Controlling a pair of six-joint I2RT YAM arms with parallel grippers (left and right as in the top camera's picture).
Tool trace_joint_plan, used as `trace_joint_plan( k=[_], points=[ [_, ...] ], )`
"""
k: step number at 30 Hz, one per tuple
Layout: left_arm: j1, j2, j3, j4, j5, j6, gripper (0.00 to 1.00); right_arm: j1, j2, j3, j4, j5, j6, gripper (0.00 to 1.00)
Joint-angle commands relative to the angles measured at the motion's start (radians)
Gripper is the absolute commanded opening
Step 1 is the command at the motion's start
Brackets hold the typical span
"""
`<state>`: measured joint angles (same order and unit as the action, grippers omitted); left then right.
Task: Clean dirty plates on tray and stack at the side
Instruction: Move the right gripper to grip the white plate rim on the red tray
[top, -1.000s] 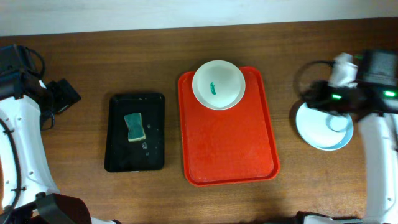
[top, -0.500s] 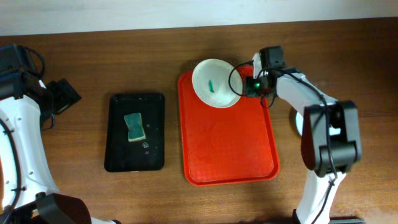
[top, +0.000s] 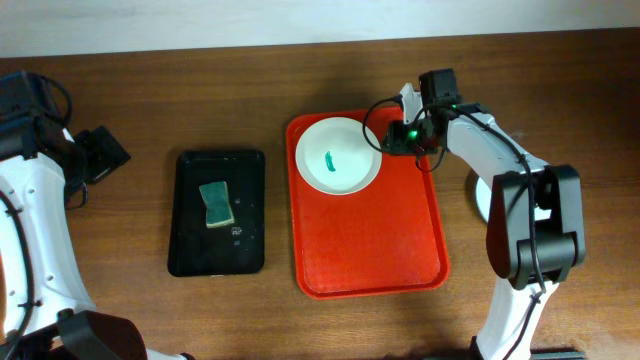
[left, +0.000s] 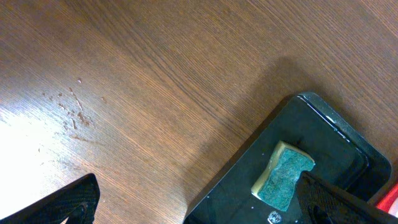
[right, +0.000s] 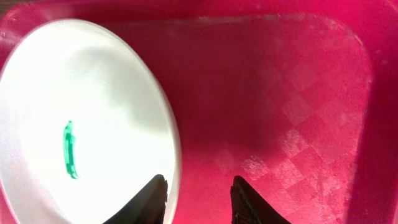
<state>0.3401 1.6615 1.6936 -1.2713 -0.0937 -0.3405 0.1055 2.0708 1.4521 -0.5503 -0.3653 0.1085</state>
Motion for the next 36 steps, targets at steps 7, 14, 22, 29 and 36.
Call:
trace_joint_plan(
  k=[7,14,22,29,36],
  points=[
    [0.003,-0.008,0.011,0.002,0.0,-0.01,0.99,0.085,0.001,0.018,-0.148,0.14,0.069,0.06],
    [0.003,-0.008,0.011,0.002,0.0,-0.01,0.99,0.084,-0.177,0.018,-0.443,0.195,0.174,0.04],
    [0.003,-0.008,0.011,0.002,0.0,-0.01,0.99,0.142,-0.208,-0.077,-0.552,0.182,0.384,0.04],
    [0.003,-0.008,0.011,0.002,0.0,-0.01,0.99,0.243,-0.216,-0.214,-0.396,0.206,0.556,0.37],
    [0.003,-0.008,0.011,-0.052,0.225,-0.01,0.99,0.205,-0.457,-0.156,-0.388,0.349,0.124,0.45]
  ],
)
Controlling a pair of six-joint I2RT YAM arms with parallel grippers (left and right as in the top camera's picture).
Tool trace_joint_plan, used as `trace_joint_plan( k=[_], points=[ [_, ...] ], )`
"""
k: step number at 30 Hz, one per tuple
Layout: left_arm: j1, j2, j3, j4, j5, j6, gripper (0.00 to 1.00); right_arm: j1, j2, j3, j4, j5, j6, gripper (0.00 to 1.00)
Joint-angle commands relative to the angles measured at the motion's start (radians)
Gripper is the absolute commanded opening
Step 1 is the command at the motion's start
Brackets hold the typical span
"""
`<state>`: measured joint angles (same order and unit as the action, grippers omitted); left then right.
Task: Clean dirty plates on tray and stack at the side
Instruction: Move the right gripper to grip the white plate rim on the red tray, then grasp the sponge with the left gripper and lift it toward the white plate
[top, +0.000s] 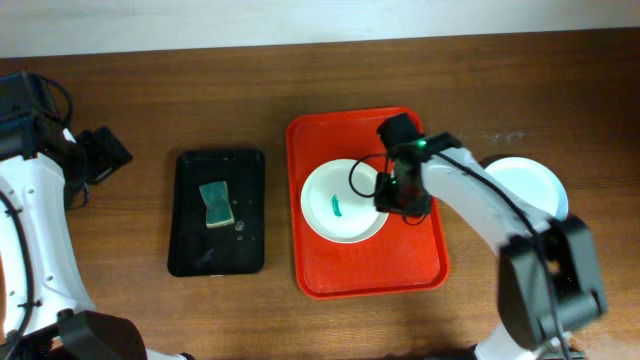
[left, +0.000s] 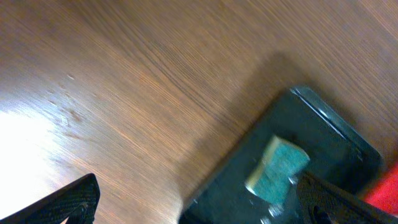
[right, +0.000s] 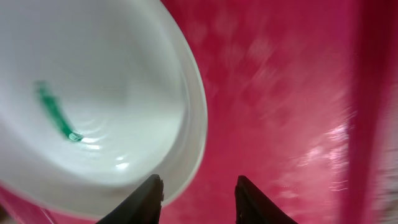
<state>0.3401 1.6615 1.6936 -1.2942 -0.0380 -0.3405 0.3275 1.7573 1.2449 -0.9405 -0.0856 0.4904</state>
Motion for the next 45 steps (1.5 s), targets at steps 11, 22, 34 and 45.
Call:
trace_joint_plan(
  k=[11,22,34,45],
  points=[
    [-0.248,0.011,-0.127,0.026,0.195,0.156,0.93,-0.038,-0.274,0.051,-0.023,0.068,-0.291,0.58],
    [-0.407,0.122,-0.526,0.474,0.031,-0.02,0.26,-0.038,-0.274,0.051,-0.051,0.063,-0.246,0.59],
    [-0.407,0.192,-0.45,0.421,0.06,0.021,0.22,-0.056,-0.274,0.051,-0.089,0.064,-0.182,0.58],
    [-0.409,0.191,-0.376,0.34,-0.019,0.08,0.64,-0.184,-0.274,0.042,-0.143,0.063,-0.137,0.58]
  ],
)
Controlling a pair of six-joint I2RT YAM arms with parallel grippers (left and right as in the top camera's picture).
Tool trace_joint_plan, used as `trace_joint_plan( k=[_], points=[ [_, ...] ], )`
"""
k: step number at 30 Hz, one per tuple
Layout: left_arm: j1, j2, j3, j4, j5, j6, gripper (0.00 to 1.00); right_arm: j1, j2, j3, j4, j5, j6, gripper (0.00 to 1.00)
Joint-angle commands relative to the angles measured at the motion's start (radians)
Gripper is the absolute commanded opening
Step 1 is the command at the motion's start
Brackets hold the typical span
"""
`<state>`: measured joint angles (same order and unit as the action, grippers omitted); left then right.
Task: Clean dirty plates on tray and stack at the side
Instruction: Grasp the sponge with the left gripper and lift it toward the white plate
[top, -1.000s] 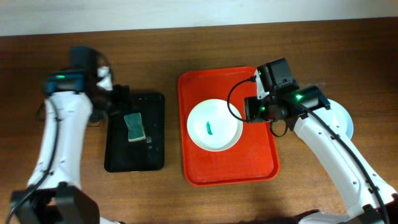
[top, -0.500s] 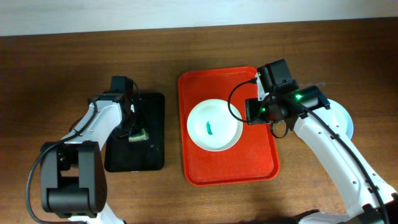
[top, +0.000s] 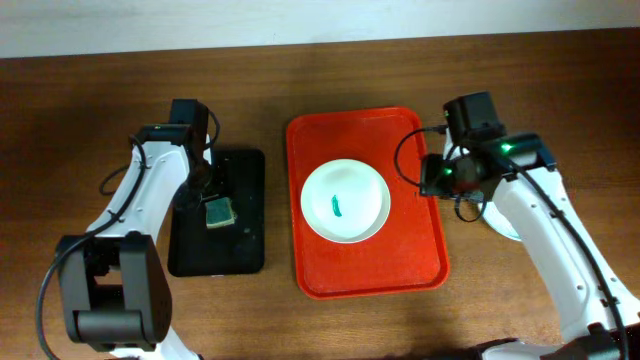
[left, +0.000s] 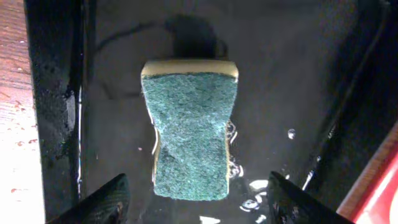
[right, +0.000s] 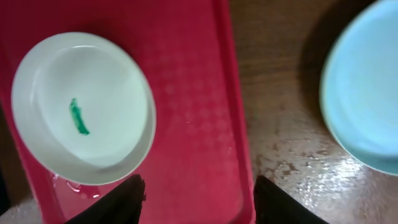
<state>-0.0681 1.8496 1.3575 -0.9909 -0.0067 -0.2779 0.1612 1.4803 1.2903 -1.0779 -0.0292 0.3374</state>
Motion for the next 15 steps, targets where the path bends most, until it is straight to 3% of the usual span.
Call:
trace_joint_plan(
  k=[1,3,6,7,12,15],
  points=[
    [-0.001,0.018,-0.076,0.076,-0.062,0.018,0.61,-0.018,0.003,-0.009,-0.008,0.006,0.016,0.58],
    [-0.001,0.043,-0.12,0.129,-0.059,0.018,0.5,-0.018,0.003,-0.018,-0.007,0.004,0.016,0.58],
    [-0.001,0.082,-0.142,0.177,-0.021,0.018,0.07,-0.018,0.005,-0.036,0.005,0.004,-0.016,0.58],
    [-0.001,0.083,-0.142,0.186,-0.013,0.018,0.0,-0.018,0.008,-0.038,0.01,0.004,-0.036,0.59],
    [-0.001,0.07,-0.074,0.136,-0.007,0.018,0.0,-0.018,0.048,-0.04,0.032,-0.009,-0.07,0.59],
    [-0.001,0.056,0.017,0.038,0.009,0.019,0.0,-0.019,0.096,-0.04,0.08,-0.171,-0.216,0.59]
  ],
)
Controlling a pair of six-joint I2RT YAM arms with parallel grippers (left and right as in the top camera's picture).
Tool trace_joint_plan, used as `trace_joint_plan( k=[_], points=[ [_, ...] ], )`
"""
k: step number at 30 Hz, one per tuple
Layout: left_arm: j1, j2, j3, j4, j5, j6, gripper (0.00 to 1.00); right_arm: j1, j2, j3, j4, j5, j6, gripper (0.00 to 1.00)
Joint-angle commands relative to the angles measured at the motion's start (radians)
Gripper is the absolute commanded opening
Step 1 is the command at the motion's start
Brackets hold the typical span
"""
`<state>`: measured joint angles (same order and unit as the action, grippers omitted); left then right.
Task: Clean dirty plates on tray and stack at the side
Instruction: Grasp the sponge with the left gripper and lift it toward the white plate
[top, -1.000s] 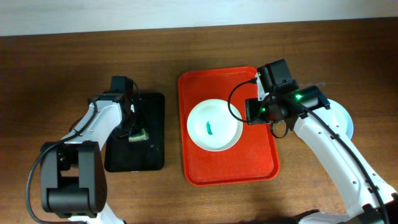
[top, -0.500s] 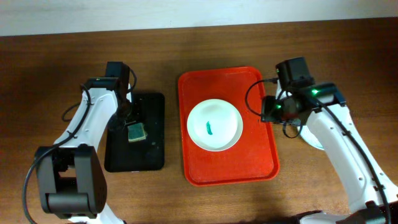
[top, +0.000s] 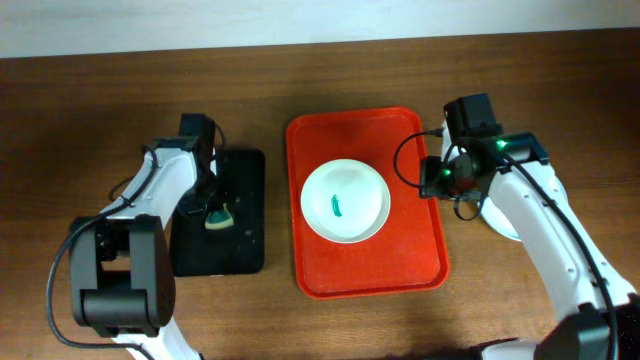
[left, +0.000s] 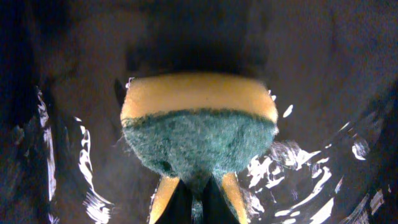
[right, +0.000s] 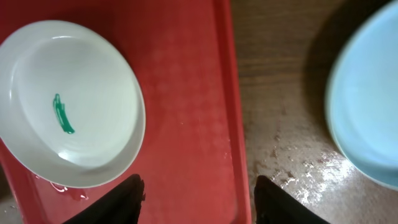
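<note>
A white plate (top: 345, 200) with a green smear (right: 61, 114) lies in the middle of the red tray (top: 370, 275). The yellow-and-green sponge (left: 199, 134) sits in the wet black tray (top: 235, 245). My left gripper (left: 198, 205) is down in that tray, shut on the sponge and pinching its near end narrow. Over the red tray's right edge (right: 233, 124) my right gripper (right: 202, 205) hangs open, holding nothing, to the right of the plate.
A clean pale plate (right: 367, 106) lies on the wood right of the red tray, partly under my right arm in the overhead view. Water drops mark the table (right: 286, 168) between tray and plate. The black tray's rim (top: 222, 153) is close round my left gripper.
My left gripper was open just above the sponge; now it is lower and shut on it, the sponge squeezed. My right gripper has barely shifted.
First my right gripper was at the plate's rim at the red tray's back, my left arm far left. Then the plate sat mid-tray with the gripper still at its rim. Later the right gripper hung open off the plate and the left stood over the sponge, now gripped.
</note>
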<state>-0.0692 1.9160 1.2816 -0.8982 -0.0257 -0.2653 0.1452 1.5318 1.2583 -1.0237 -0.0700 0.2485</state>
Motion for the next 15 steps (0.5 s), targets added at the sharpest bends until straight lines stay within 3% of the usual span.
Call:
trace_joint_plan(
  k=[1,9,12,15],
  points=[
    [0.0,-0.017,0.14,-0.1,0.053,0.014,0.0,-0.003,0.062,-0.008,0.035,-0.134,-0.129,0.59],
    [-0.004,-0.045,0.364,-0.267,0.105,0.036,0.0,-0.056,0.18,-0.008,0.079,-0.156,-0.027,0.59],
    [-0.03,-0.045,0.36,-0.267,0.104,0.036,0.0,-0.085,0.243,-0.008,0.097,-0.329,-0.166,0.58],
    [-0.05,-0.044,0.359,-0.267,0.076,0.036,0.0,-0.087,0.276,-0.008,0.093,-0.32,-0.166,0.58]
  ],
)
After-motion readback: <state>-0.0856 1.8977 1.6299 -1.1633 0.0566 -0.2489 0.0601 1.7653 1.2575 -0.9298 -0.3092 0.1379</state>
